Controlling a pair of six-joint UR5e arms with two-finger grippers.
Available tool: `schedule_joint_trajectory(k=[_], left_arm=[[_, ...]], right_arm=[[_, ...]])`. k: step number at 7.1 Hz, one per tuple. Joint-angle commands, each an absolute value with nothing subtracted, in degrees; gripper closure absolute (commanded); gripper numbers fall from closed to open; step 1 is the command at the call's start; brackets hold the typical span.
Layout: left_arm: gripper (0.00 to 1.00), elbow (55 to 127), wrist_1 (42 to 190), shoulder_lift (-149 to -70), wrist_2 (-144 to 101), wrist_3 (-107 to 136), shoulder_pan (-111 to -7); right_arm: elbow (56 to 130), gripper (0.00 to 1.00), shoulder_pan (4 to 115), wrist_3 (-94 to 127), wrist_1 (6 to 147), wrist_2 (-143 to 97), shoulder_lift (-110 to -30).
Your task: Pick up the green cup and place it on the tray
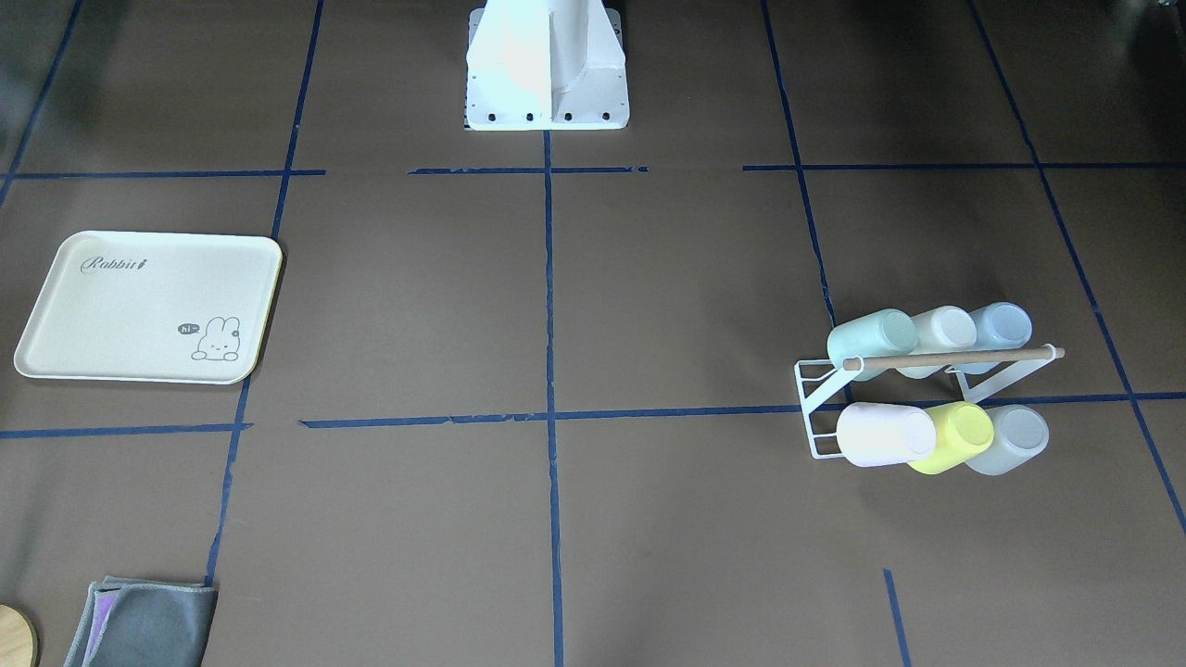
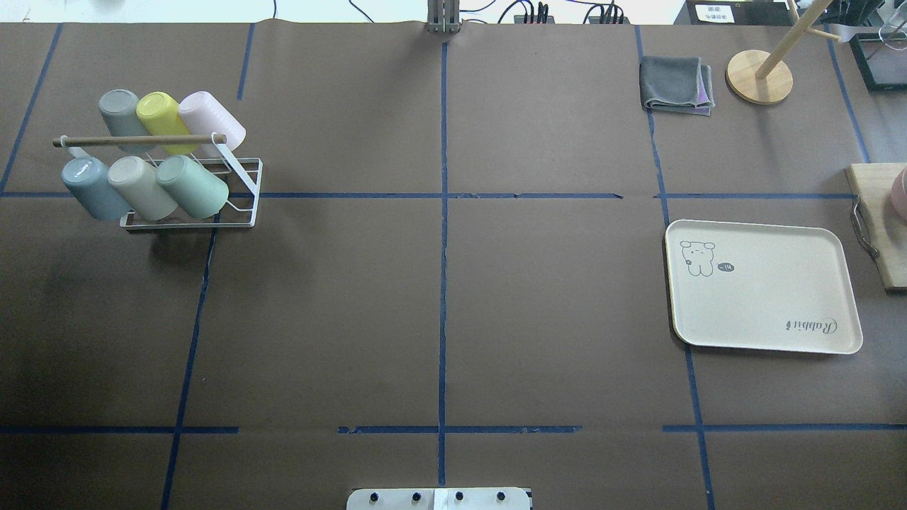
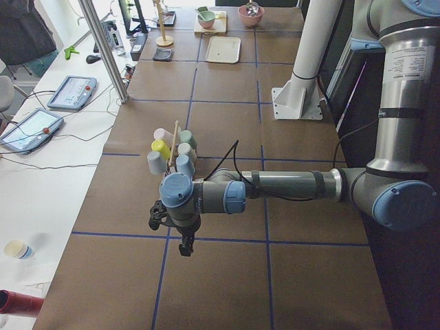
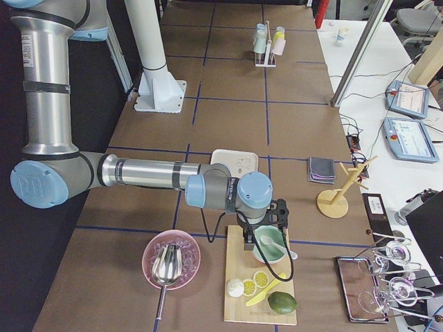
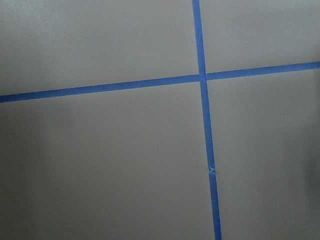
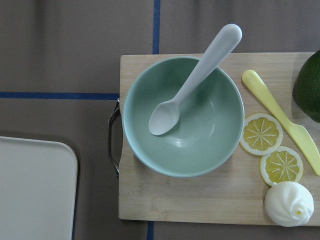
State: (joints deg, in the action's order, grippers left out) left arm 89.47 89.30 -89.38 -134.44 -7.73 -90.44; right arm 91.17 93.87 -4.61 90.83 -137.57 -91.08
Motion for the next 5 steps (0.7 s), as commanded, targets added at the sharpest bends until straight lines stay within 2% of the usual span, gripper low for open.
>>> schedule_joint_trajectory(k=[1, 5], left_arm=[[0.0, 89.5, 89.3, -89.4, -134.5, -7.7, -90.4], [0.0, 91.5, 89.3, -89.2, -134.3, -7.7, -90.5]], right_arm=[[91.7, 0.0, 93.8, -4.7, 91.0, -137.2, -88.3], [92.3, 0.0, 91.5, -4.6, 90.1, -137.5, -88.5]])
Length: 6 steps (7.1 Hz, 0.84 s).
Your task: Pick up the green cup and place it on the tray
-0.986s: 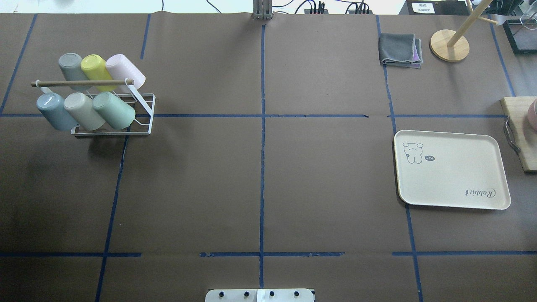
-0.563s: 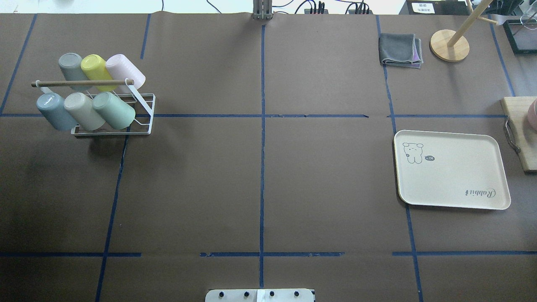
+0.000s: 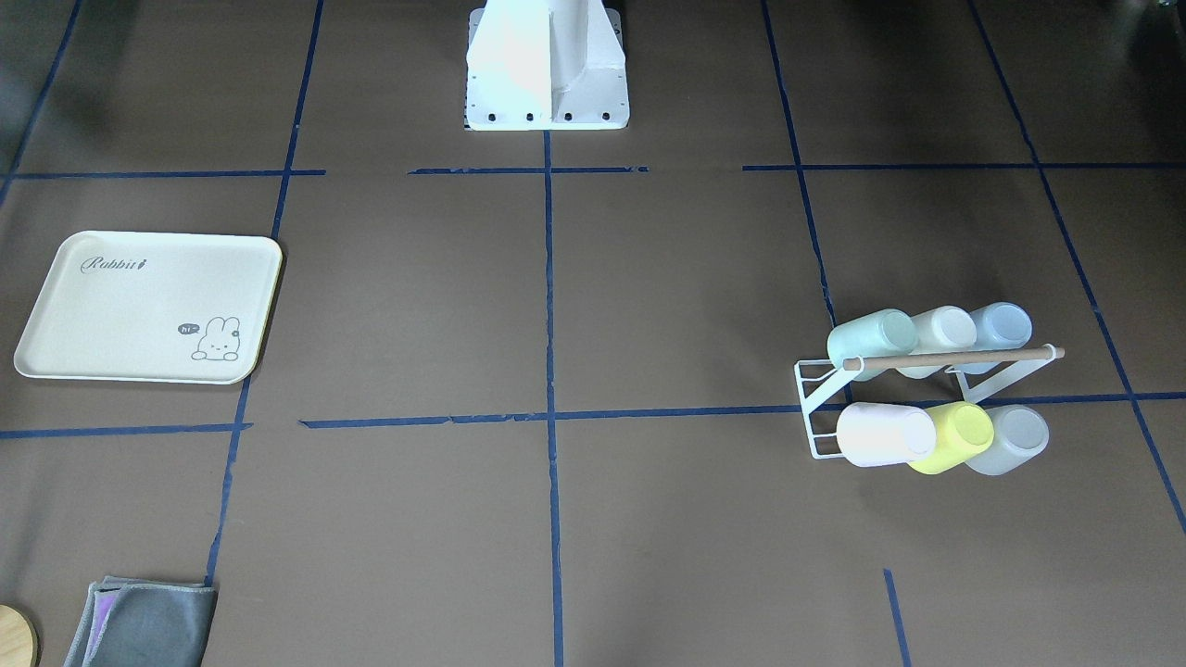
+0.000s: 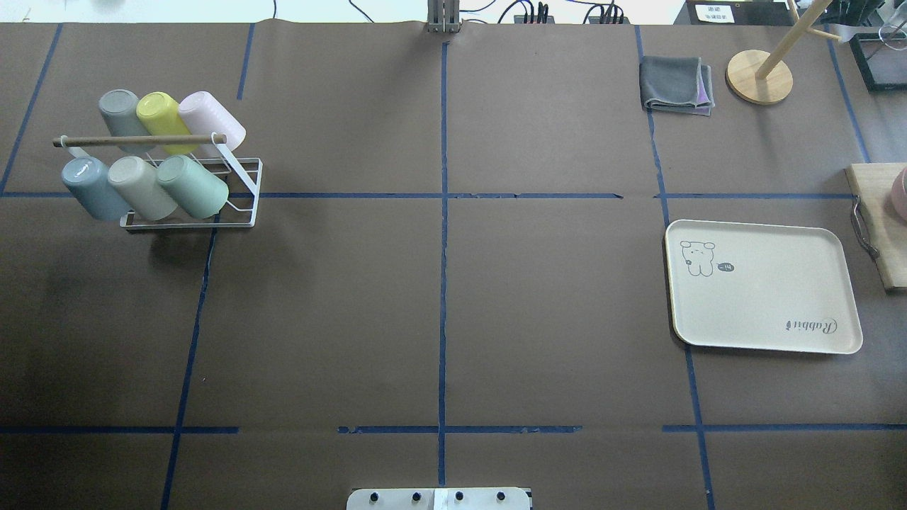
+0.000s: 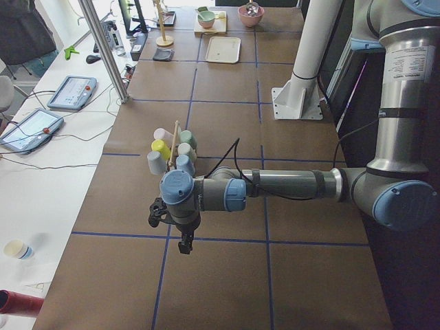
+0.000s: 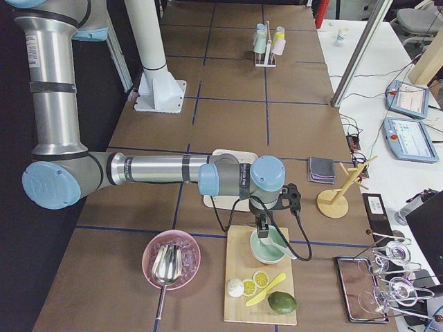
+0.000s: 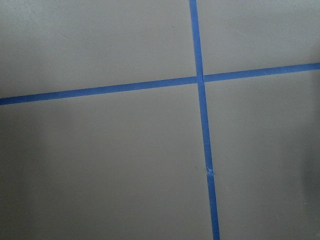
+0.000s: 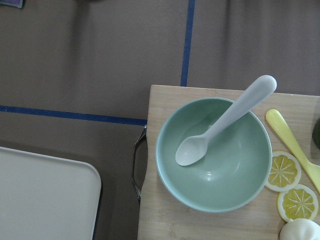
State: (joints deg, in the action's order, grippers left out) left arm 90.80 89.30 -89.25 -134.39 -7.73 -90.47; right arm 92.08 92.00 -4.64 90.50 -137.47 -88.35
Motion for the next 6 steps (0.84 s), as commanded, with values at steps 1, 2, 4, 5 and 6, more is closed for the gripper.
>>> schedule_joint_trajectory(k=[1, 2, 4, 5, 6], left_arm=[[0.0, 91.5, 89.3, -89.3, -134.4, -7.7, -90.5], [0.0, 91.7, 89.3, -89.1, -134.4, -7.6, -90.5], [0.0, 91.7, 89.3, -89.0, -134.4, -7.7, -90.4], [0.0, 91.7, 89.3, -89.1, -134.4, -7.7, -90.5], [0.0, 91.7, 89.3, -89.1, -134.4, -7.6, -90.5]], right_arm=[[92.5, 0.0, 91.5, -3.0, 90.1, -138.2, -89.0], [93.6, 0.0, 90.5, 4.3, 89.2, -140.4, -89.6], [96.4, 0.0, 86.2, 21.9, 75.6, -139.8, -93.0], [96.4, 0.0, 82.7, 28.4, 67.5, -139.2, -95.7], [96.4, 0.0, 79.5, 33.5, 63.5, -137.0, -97.0]])
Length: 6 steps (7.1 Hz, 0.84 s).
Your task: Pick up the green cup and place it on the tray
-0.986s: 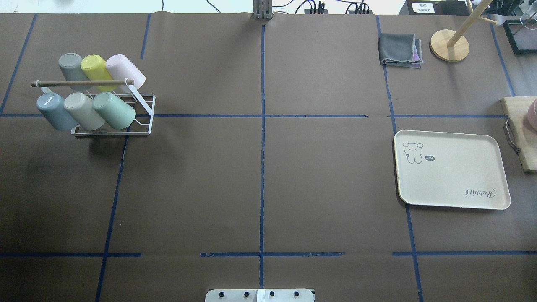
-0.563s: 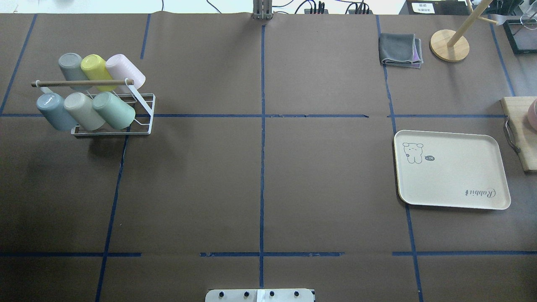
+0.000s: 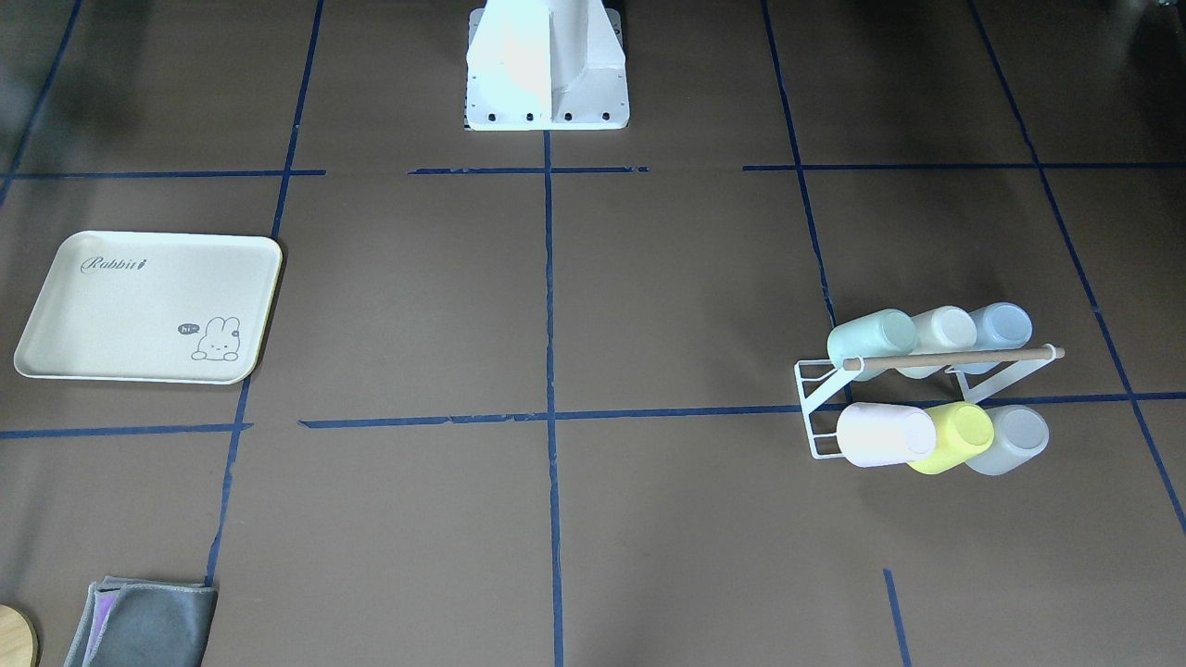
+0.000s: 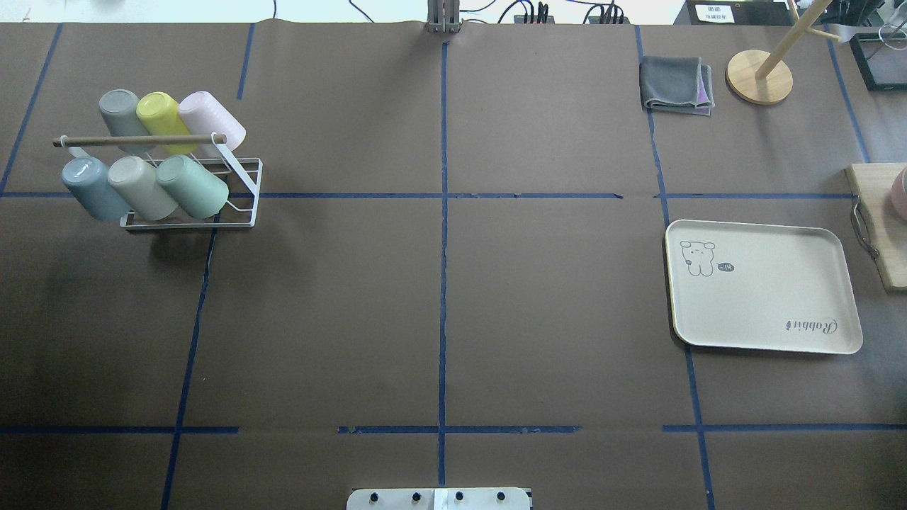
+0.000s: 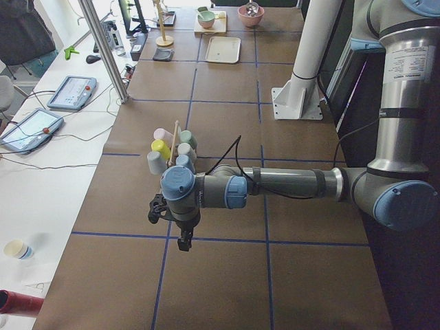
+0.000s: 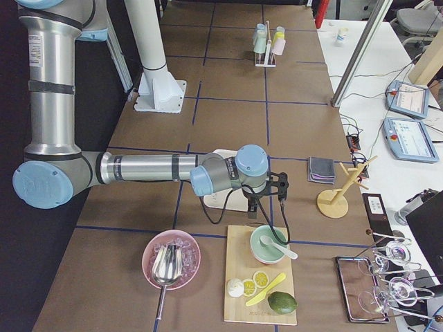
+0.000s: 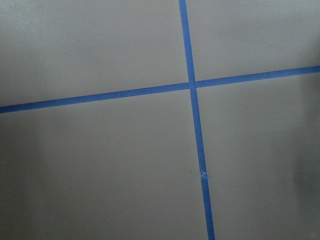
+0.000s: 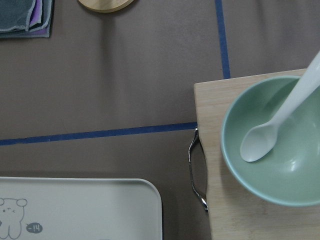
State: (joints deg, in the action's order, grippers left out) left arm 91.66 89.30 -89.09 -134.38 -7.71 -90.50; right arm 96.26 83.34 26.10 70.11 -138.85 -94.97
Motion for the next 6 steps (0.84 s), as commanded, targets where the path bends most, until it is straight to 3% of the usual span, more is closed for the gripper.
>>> schedule_joint_trajectory(k=[1, 4, 6], left_arm=[[0.0, 91.8, 89.3, -89.1, -134.4, -7.6, -90.5], [0.0, 92.5, 89.3, -89.0, -134.4, -7.6, -90.5], [0.0, 92.5, 89.3, -89.1, -134.4, -7.6, -90.5]], right_arm=[[96.3, 0.0, 75.7, 38.6, 57.0, -135.7, -99.3], [94.8, 0.0, 65.9, 46.4, 47.1, -128.9, -103.3], [86.8, 0.0, 62.8, 47.9, 37.2, -127.9, -103.1]])
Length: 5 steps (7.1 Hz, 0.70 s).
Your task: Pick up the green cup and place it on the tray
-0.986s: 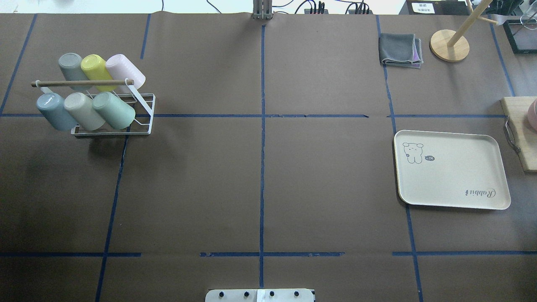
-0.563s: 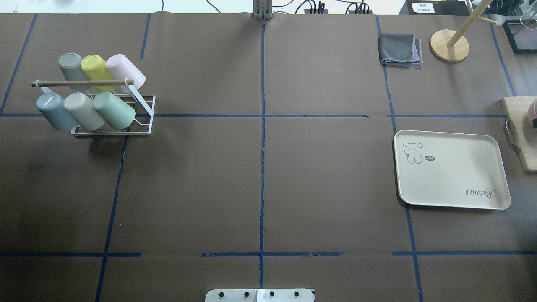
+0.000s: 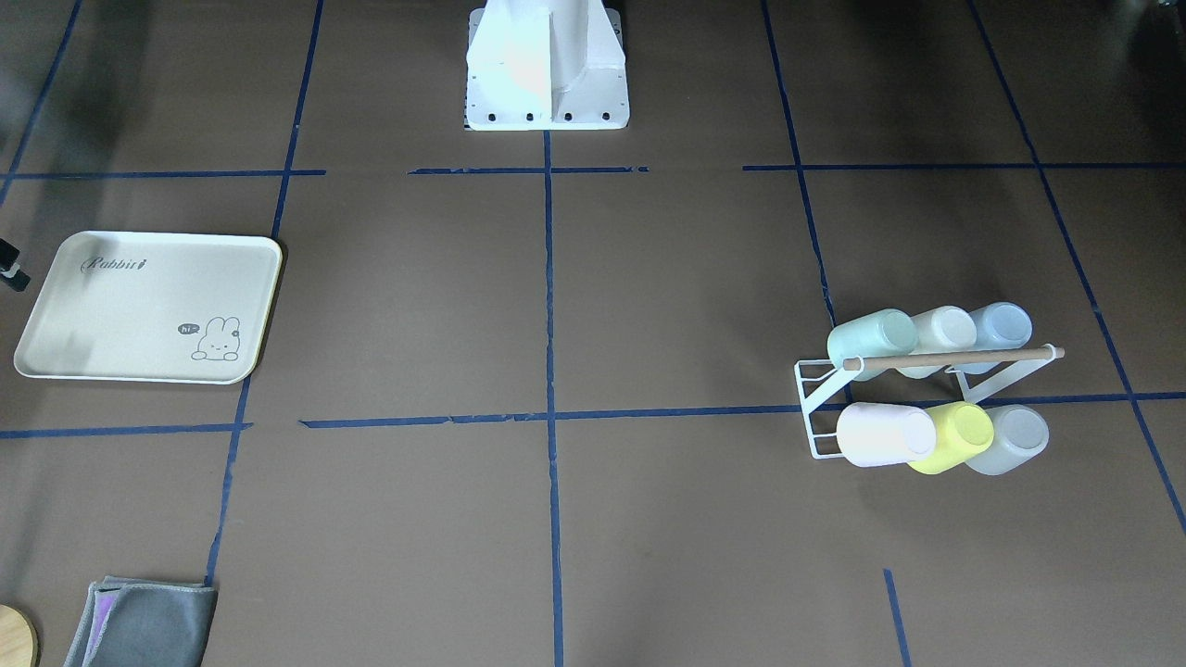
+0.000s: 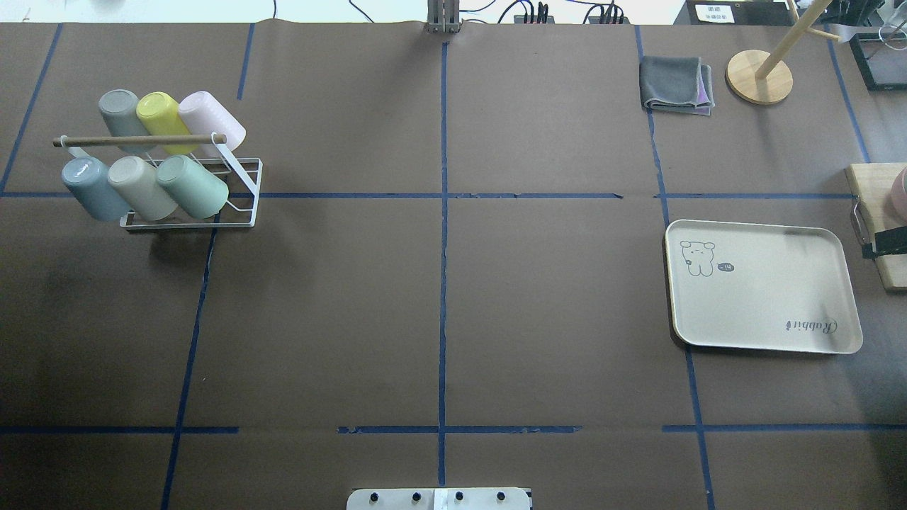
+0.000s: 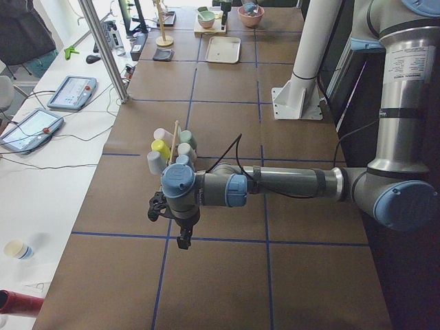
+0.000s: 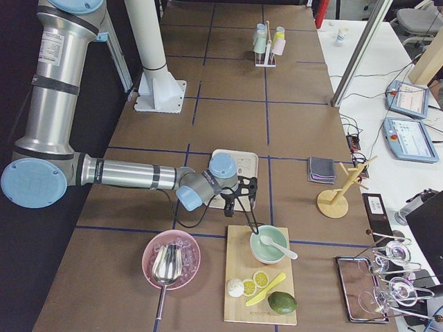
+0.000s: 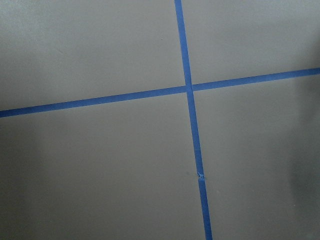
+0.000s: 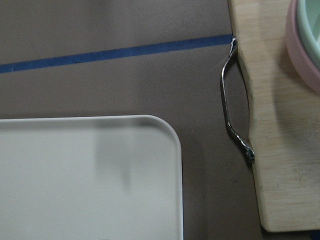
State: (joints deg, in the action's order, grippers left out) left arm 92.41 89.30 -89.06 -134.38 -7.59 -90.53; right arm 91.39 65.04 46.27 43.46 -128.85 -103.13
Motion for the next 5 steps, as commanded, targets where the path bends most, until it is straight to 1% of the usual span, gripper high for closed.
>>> schedule_joint_trajectory(k=[1, 5], left_arm=[[0.0, 92.5, 89.3, -89.0, -134.4, -7.6, -90.5], [0.0, 92.5, 89.3, -89.0, -134.4, -7.6, -90.5]], right_arm=[[86.7, 0.0, 61.2, 50.6, 36.5, -127.6, -102.7], [87.4, 0.02, 58.2, 51.4, 36.6, -125.9, -102.7]])
